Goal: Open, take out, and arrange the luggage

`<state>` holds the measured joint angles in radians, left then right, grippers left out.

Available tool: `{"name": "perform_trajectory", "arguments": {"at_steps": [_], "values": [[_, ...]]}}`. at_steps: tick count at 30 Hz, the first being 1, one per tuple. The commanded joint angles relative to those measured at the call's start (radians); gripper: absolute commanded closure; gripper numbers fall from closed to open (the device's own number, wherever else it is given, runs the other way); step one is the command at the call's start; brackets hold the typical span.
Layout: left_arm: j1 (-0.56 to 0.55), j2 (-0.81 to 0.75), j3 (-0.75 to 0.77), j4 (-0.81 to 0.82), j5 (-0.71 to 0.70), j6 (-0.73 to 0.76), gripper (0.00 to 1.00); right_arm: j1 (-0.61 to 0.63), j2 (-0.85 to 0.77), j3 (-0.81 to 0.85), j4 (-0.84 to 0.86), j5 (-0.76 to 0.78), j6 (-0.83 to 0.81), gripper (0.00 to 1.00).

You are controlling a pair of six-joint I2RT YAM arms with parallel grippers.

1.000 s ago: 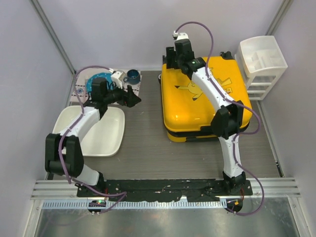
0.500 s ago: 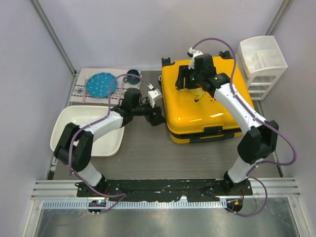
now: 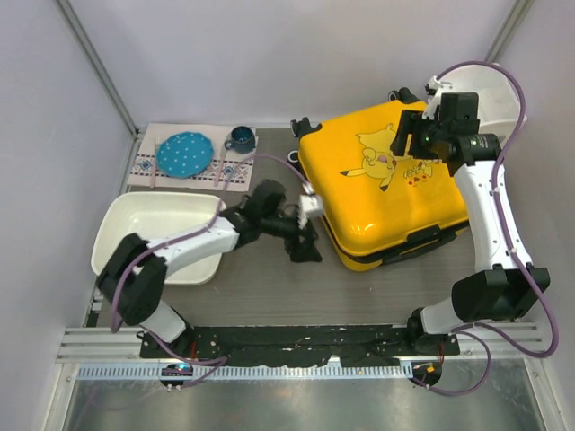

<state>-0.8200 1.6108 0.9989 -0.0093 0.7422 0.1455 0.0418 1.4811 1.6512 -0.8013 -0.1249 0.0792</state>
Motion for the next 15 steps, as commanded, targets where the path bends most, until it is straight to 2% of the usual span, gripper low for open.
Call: {"name": "perform_trajectory", "arguments": {"at_steps": [1,2,3,4,6,7,8,9,10,12,14,15], "values": [[0.273,-0.216,0.065,-0.07,0.059,-0.2,0.25,0.01,-0.119,-0.031,-0.029,-0.038,-0.029,0.27],[0.307,-0.239,0.095,-0.084,0.019,-0.243,0.24,0.01,-0.14,-0.048,-0.024,-0.047,-0.024,0.27],[0.356,-0.239,0.151,-0.084,-0.085,-0.274,0.2,0.01,-0.187,-0.08,-0.019,-0.051,-0.019,0.27],[0.383,-0.23,0.179,-0.066,-0.101,-0.347,0.18,0.01,-0.208,-0.094,-0.016,-0.062,-0.022,0.27],[0.45,-0.148,0.274,0.038,-0.113,-0.433,0.13,0.01,-0.251,-0.135,-0.015,-0.053,-0.03,0.26],[0.459,-0.102,0.315,0.069,-0.197,-0.525,0.12,0.01,-0.29,-0.151,-0.016,-0.009,-0.029,0.25],[0.463,-0.06,0.37,0.057,-0.257,-0.561,0.11,0.012,-0.307,-0.165,-0.028,0.014,-0.029,0.25],[0.46,0.031,0.488,0.034,-0.33,-0.61,0.01,0.01,-0.321,-0.186,-0.039,0.036,-0.035,0.25],[0.459,0.078,0.547,-0.022,-0.463,-0.66,0.0,0.01,-0.338,-0.197,-0.051,0.054,-0.042,0.25],[0.458,0.211,0.733,-0.095,-0.565,-0.763,0.0,0.012,-0.383,-0.223,-0.067,0.099,-0.039,0.24],[0.453,0.294,0.834,-0.159,-0.671,-0.825,0.0,0.01,-0.418,-0.237,-0.07,0.12,-0.036,0.24],[0.452,0.364,0.921,-0.175,-0.679,-0.842,0.0,0.01,-0.424,-0.246,-0.07,0.16,-0.036,0.24]]}}
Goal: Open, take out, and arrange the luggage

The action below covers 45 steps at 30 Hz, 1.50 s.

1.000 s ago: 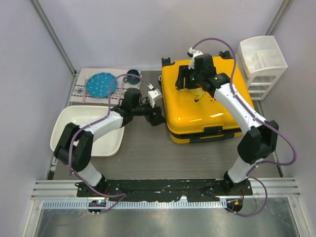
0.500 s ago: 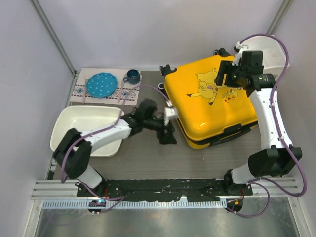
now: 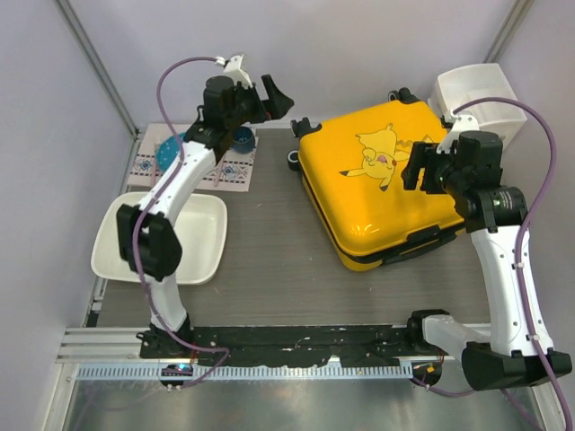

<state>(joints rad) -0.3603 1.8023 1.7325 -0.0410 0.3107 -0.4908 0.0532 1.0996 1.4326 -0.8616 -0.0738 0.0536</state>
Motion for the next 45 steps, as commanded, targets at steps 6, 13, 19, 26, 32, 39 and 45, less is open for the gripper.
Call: {"name": "perform_trajectory", "arguments": {"at_steps": [6,13,19,26,32,39,45], "values": [[-0.019,0.365,0.393,-0.129,-0.229,-0.36,0.0,-0.004,-0.072,-0.037,-0.027,0.164,-0.04,0.23],[-0.066,0.456,0.437,-0.135,-0.213,-0.433,0.0,-0.009,-0.081,-0.054,-0.034,0.183,-0.047,0.23],[-0.101,0.514,0.45,-0.111,-0.188,-0.494,0.0,-0.01,-0.084,-0.055,-0.034,0.187,-0.081,0.23],[-0.12,0.6,0.552,-0.092,-0.156,-0.471,0.0,-0.009,-0.084,-0.06,-0.04,0.181,-0.09,0.23],[-0.085,0.563,0.455,-0.03,-0.156,-0.518,0.28,-0.01,-0.106,-0.061,-0.051,0.18,-0.089,0.23],[-0.063,0.454,0.302,0.114,-0.11,-0.486,0.97,-0.01,-0.119,-0.081,-0.045,0.189,-0.098,0.23],[-0.058,0.183,-0.064,0.167,-0.108,-0.456,1.0,-0.01,-0.116,-0.051,-0.043,0.252,-0.109,0.22]]}}
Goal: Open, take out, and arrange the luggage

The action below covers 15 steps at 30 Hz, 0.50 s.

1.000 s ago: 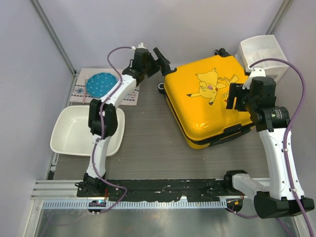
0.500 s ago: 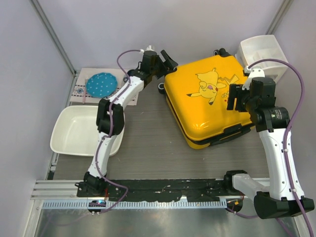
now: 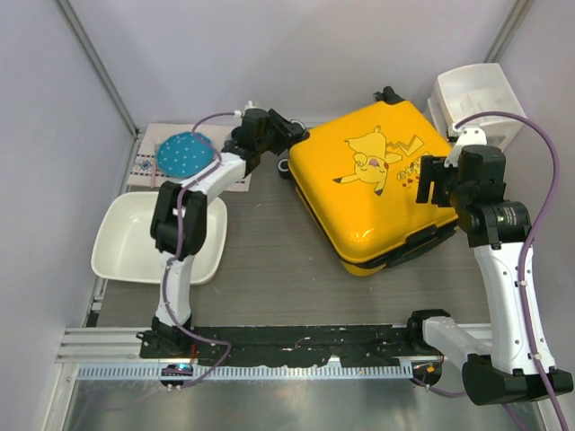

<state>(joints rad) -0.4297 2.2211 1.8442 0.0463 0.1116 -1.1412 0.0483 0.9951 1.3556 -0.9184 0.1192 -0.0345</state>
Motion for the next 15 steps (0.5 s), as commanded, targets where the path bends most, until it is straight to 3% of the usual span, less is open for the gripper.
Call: {"name": "perform_trajectory", "arguments": {"at_steps": [1,7,9,10,14,15], "values": [[0.011,-0.273,-0.28,0.076,0.091,0.198,1.0,-0.005,-0.01,0.03,0.01,0.097,-0.024,0.22],[-0.003,-0.575,-0.651,-0.022,0.092,0.202,1.0,-0.036,0.014,0.033,0.018,0.383,-0.031,0.2],[-0.014,-0.639,-0.73,-0.043,0.114,0.225,0.98,-0.096,0.019,0.017,0.009,0.406,-0.015,0.2],[-0.018,-0.7,-0.782,-0.074,0.128,0.236,0.76,-0.163,0.025,0.011,-0.022,0.389,-0.002,0.21],[-0.006,-0.845,-0.823,-0.202,0.166,0.392,0.59,-0.361,0.066,-0.051,-0.1,0.26,0.059,0.22],[0.009,-0.874,-0.817,-0.223,0.222,0.491,0.54,-0.399,0.086,-0.062,-0.106,0.207,0.058,0.24]]}}
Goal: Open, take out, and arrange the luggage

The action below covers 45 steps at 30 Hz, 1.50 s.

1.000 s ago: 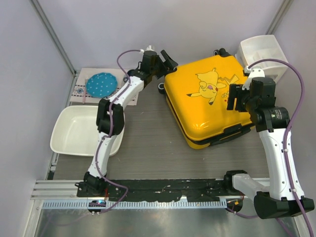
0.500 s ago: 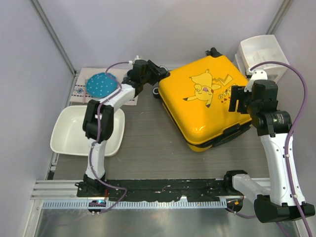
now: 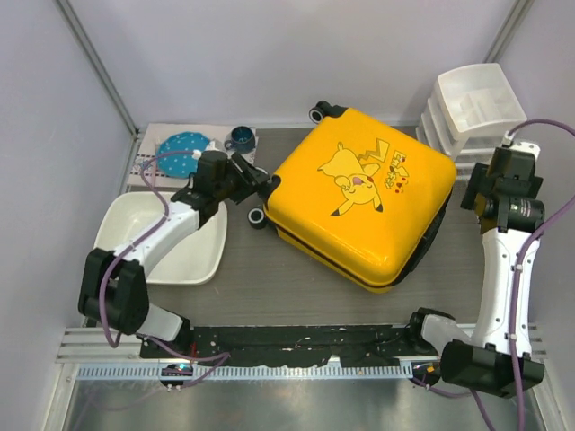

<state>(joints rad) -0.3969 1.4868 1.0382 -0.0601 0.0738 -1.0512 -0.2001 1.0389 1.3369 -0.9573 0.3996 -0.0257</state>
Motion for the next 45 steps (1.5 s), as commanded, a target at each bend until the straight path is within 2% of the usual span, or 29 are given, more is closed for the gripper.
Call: {"name": "perform_trajectory", "arguments": {"at_steps": [1,2,5,7,10,12,14,15,16,18,20,21,25,28,34,36,39,41,42,43,45], "values": [[0.018,-0.201,-0.003,-0.145,0.288,0.463,0.4,-0.18,0.05,-0.053,-0.066,-0.111,0.043,0.25],[0.042,-0.229,0.006,-0.209,0.312,0.509,0.26,-0.224,0.061,-0.07,-0.067,-0.134,0.04,0.25],[0.147,-0.311,0.061,-0.309,0.478,0.764,0.0,-0.242,0.087,-0.102,-0.067,-0.199,0.044,0.27],[0.167,-0.315,0.135,-0.352,0.434,0.914,0.0,-0.243,0.101,-0.119,-0.054,-0.221,0.058,0.3],[0.167,-0.217,0.273,-0.411,0.365,1.019,0.0,-0.242,0.107,-0.16,-0.028,-0.255,0.079,0.33],[0.167,-0.083,0.389,-0.437,0.374,1.074,0.0,-0.242,0.122,-0.183,-0.023,-0.277,0.096,0.37],[0.167,0.024,0.466,-0.481,0.433,1.138,0.13,-0.242,0.136,-0.194,-0.02,-0.3,0.113,0.4],[0.167,0.129,0.555,-0.506,0.454,1.151,0.2,-0.242,0.139,-0.197,-0.015,-0.303,0.116,0.42],[0.162,0.174,0.594,-0.526,0.478,1.161,0.34,-0.242,0.144,-0.197,-0.015,-0.304,0.119,0.44],[0.147,0.283,0.684,-0.595,0.48,1.186,0.51,-0.242,0.15,-0.197,-0.015,-0.308,0.116,0.48],[0.135,0.323,0.707,-0.638,0.472,1.243,0.59,-0.242,0.154,-0.209,-0.006,-0.326,0.115,0.51],[0.116,0.329,0.682,-0.638,0.471,1.264,0.65,-0.242,0.167,-0.219,0.015,-0.349,0.116,0.54],[0.06,0.288,0.562,-0.664,0.497,1.398,0.78,-0.216,0.21,-0.286,0.113,-0.428,0.099,0.6],[0.052,0.225,0.453,-0.667,0.546,1.401,0.86,-0.156,0.246,-0.279,0.21,-0.496,0.118,0.62],[0.029,0.119,0.28,-0.715,0.649,1.395,0.88,0.03,0.384,-0.144,0.353,-0.531,0.109,0.63],[-0.002,0.07,0.211,-0.693,0.644,1.372,0.85,0.086,0.433,-0.089,0.414,-0.538,0.11,0.63],[-0.007,0.018,0.125,-0.591,0.632,1.23,0.77,0.158,0.561,0.028,0.491,-0.553,0.099,0.62],[-0.007,0.013,0.105,-0.545,0.621,1.116,0.7,0.162,0.671,0.131,0.477,-0.553,0.115,0.55],[-0.008,0.018,0.111,-0.508,0.627,1.094,0.69,0.156,0.7,0.244,0.464,-0.541,0.107,0.53],[-0.007,0.024,0.124,-0.483,0.627,1.017,0.68,0.148,0.722,0.298,0.447,-0.526,0.066,0.48],[-0.007,0.042,0.141,-0.431,0.601,0.964,0.64,0.114,0.742,0.429,0.385,-0.534,0.032,0.41]]}}
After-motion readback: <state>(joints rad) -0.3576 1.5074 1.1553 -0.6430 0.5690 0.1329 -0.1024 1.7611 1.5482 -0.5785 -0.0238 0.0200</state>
